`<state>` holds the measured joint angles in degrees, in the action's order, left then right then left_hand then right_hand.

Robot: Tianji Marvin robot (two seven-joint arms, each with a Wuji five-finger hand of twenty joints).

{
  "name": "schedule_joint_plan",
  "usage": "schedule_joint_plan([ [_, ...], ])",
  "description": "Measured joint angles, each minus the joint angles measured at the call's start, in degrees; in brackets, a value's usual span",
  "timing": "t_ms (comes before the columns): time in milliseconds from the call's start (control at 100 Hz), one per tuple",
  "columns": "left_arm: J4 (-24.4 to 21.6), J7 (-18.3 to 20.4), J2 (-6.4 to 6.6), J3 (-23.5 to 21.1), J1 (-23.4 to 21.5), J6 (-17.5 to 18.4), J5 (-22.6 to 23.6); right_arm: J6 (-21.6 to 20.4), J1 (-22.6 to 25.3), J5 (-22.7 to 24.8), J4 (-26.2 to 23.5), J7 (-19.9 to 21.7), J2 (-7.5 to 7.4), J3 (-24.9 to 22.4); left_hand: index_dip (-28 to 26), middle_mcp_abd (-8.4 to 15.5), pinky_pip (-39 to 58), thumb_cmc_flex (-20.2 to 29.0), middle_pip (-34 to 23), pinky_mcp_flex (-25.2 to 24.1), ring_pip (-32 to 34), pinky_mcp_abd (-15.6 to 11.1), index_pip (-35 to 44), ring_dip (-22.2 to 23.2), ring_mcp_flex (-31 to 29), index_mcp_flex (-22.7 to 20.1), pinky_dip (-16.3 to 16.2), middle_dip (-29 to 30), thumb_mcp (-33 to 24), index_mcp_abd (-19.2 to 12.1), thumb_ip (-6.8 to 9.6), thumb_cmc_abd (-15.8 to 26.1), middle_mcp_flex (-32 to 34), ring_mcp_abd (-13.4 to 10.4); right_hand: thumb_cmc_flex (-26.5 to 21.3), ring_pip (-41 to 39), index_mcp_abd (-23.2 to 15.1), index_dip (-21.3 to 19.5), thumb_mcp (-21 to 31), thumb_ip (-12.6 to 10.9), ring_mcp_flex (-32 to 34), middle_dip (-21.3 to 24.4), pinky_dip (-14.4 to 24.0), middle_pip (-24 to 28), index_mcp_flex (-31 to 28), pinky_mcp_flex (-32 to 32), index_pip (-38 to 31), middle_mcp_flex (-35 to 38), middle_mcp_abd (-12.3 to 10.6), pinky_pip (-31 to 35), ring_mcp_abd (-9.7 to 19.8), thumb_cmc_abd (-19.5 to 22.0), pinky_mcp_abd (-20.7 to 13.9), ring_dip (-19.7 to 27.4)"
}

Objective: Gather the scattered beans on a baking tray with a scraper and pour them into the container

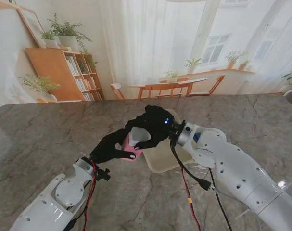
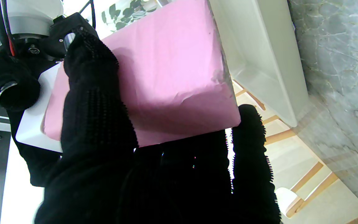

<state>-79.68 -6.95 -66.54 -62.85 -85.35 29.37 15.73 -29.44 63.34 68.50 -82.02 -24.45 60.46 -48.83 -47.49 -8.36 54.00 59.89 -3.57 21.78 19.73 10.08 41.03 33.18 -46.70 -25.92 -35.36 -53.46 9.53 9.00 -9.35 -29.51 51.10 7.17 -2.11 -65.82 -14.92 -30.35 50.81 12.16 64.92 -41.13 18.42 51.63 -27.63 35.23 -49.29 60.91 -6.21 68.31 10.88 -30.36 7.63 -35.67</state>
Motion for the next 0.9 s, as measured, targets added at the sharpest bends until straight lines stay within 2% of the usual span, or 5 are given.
schedule_joint_plan([
  [390,0.0,0.07,-0.01,0.07,0.0,-0.1,-0.02,2.47,0.95,-0.88,-0.68,0.73,0.36,-0.1,0.11,0.0,0.0,0.0,0.0,0.0,0.02,0.0,0.0,0.11,0.0,-0.41,0.0,0.0,0.0,0.0,-0.02,0.0,0.28,0.0,0.02,-1.33,-0.27,3.45,-2.43,0.64,5.59,-0.04,0.0,0.13,-3.63,3.37,-1.34,5.1,0.0,1.89,-0.04,-1.04,-0.45,-0.01],
  [670,0.14,-0.62,-0.08,0.2,0.1,-0.06,0.74,4.41,1.04,-1.47,-0.9,0.99,0.64,0.37,0.62,0.0,0.0,0.0,0.0,0.0,0.18,0.0,0.0,0.12,-0.17,-0.45,0.0,0.0,0.0,0.0,-0.04,0.0,0.43,0.0,-0.29,-2.54,-1.86,9.97,-4.84,0.69,9.74,-0.04,0.0,0.13,-5.88,6.27,-5.41,8.5,0.2,3.25,-0.05,-2.16,-1.25,-0.03],
  [900,0.18,-1.09,-0.15,0.23,0.12,-0.01,1.05,6.55,1.37,-1.68,-1.78,1.89,0.79,0.6,0.65,0.0,0.04,0.0,0.0,0.0,0.28,0.0,0.0,0.13,-0.39,-0.46,-0.01,0.0,0.0,0.0,-0.05,0.0,0.53,0.01,-0.29,-4.56,-1.88,11.9,-4.85,0.69,10.64,-0.04,0.0,0.13,-7.46,7.85,-5.59,9.42,0.33,3.62,-0.08,-3.11,-1.32,-0.87],
])
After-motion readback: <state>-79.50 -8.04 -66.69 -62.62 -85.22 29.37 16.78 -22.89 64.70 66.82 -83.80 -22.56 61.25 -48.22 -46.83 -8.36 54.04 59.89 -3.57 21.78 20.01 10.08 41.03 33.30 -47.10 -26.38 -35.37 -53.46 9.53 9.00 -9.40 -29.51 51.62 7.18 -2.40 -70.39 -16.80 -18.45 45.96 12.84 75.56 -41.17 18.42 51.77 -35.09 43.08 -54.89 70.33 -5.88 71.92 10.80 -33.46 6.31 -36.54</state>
